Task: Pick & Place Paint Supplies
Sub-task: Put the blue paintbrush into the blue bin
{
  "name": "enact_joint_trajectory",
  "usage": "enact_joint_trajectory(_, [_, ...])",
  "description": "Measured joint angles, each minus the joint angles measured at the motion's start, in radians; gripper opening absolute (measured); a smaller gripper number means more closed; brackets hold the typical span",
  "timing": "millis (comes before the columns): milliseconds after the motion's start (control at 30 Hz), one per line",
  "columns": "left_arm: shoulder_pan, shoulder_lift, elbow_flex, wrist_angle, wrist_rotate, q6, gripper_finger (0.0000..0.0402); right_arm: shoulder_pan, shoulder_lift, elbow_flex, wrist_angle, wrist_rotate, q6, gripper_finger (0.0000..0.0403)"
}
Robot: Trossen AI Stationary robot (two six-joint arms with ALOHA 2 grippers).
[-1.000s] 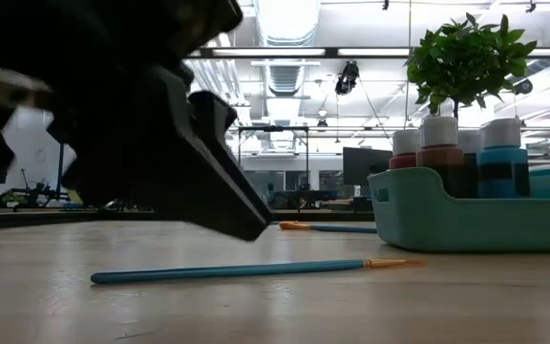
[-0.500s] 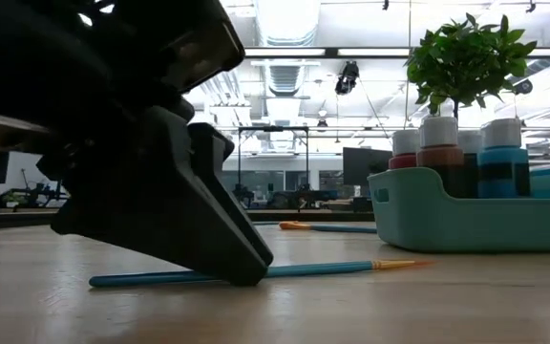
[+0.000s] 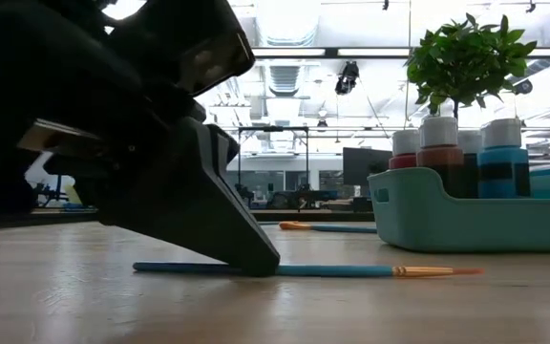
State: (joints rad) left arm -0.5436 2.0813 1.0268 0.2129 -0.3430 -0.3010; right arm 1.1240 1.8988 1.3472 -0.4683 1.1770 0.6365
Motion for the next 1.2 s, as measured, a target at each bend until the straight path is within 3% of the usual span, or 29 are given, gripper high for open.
enact_joint_trajectory(533, [-0.024, -0.045, -0.002, -0.029, 0.001, 0.062, 0.0000, 0.004, 0.000, -0.008, 0.008, -0.002, 0.000, 0.0123])
enact_joint_trajectory(733, [-0.023, -0.053, 0.003, -0.105, 0.055, 0.064, 0.0001, 0.004, 0.000, -0.008, 0.009, -0.002, 0.000, 0.0123])
enact_joint_trajectory(1000, [-0.022, -0.054, 0.006, -0.144, 0.150, 0.058, 0.0057, 0.003, 0.000, -0.011, 0.010, -0.003, 0.000, 0.0123])
enact_joint_trajectory(1200, [-0.022, -0.056, 0.008, -0.188, 0.164, 0.008, 0.0086, 0.003, 0.000, -0.011, 0.010, -0.003, 0.000, 0.0123])
